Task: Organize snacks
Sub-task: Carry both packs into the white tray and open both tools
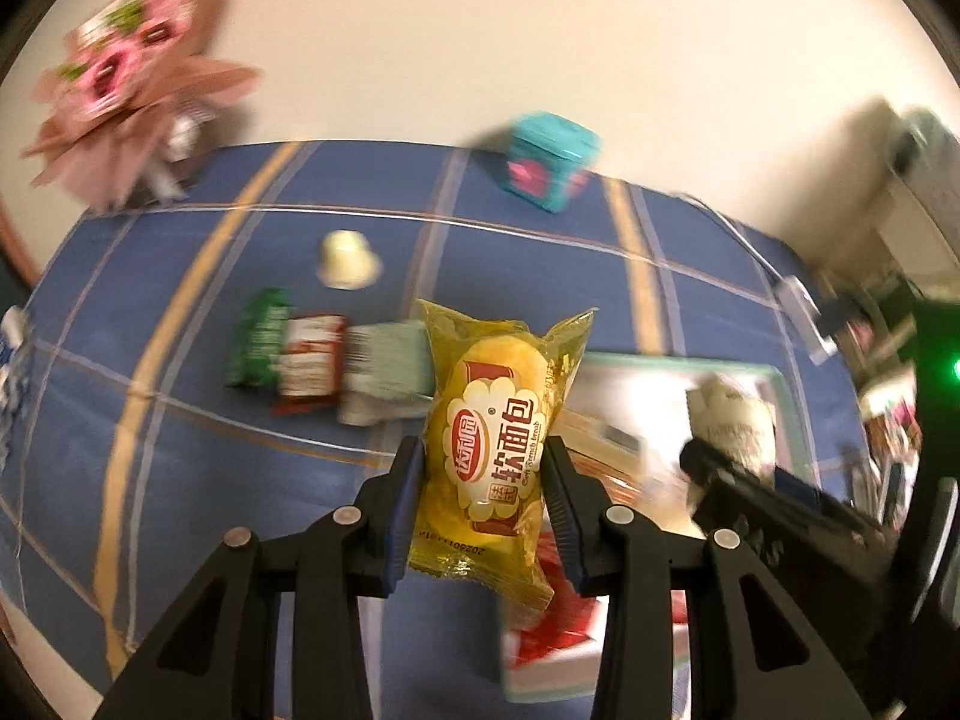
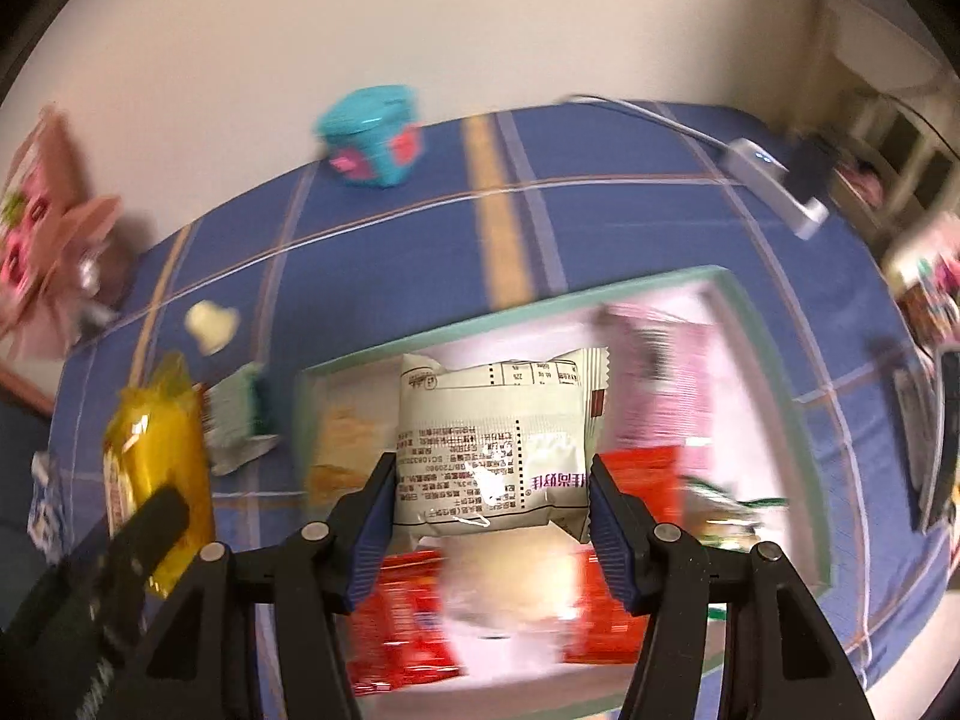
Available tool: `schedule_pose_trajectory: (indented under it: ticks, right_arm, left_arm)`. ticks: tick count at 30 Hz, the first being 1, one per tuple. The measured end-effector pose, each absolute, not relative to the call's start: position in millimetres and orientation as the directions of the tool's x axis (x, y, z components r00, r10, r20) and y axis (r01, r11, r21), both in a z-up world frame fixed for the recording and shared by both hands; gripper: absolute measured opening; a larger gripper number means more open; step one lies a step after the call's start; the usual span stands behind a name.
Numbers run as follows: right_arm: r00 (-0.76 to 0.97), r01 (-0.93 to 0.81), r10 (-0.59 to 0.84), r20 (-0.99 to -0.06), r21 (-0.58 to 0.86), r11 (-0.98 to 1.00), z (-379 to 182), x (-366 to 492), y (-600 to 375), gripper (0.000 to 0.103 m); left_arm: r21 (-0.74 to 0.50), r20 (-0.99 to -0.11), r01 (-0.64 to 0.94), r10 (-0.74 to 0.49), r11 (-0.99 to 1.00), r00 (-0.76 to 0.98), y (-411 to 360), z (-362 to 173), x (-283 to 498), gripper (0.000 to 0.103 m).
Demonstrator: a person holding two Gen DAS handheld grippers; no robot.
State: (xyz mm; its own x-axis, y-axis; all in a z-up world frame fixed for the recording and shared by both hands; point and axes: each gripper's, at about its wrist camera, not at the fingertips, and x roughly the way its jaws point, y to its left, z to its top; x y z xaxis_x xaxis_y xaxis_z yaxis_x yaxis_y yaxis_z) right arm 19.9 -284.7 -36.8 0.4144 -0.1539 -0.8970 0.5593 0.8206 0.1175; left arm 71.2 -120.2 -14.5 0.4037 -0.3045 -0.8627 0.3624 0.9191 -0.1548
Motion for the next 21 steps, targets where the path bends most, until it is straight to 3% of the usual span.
schedule_pose_trajectory:
  ticks: [6, 15, 18, 21]
  right_arm:
    - [0.387, 0.632, -0.178, -0.905, 0.12, 0.765, -42.1, -5.6, -327.4, 0.062]
    - [0.363, 0.652, -0.162, -0.917, 0.127, 0.748, -54.4, -16.2, -342.8, 0.066]
    - [0.362, 0.646, -0.156, -0.919, 0.127, 0.752, -55.9, -15.0, -342.7, 0.071]
    - [0.364, 0.643, -0.161, -0.917, 0.123, 0.756, -54.1, -14.9, -340.7, 0.071]
  left_arm:
    - [-0.14, -0.877, 0.472, -0.331, 0.87, 0.349, -165.3, -22.7, 49.1, 0.041]
    - [-0.147, -0.897, 0.502, -0.329, 0.852, 0.296, -186.9, -40.8, 44.7, 0.042]
    - [-0.146, -0.896, 0.5, -0.328, 0.854, 0.298, -187.2, -39.3, 44.2, 0.062]
    - [-0.143, -0.895, 0.494, -0.325, 0.858, 0.305, -184.9, -37.1, 43.9, 0.065]
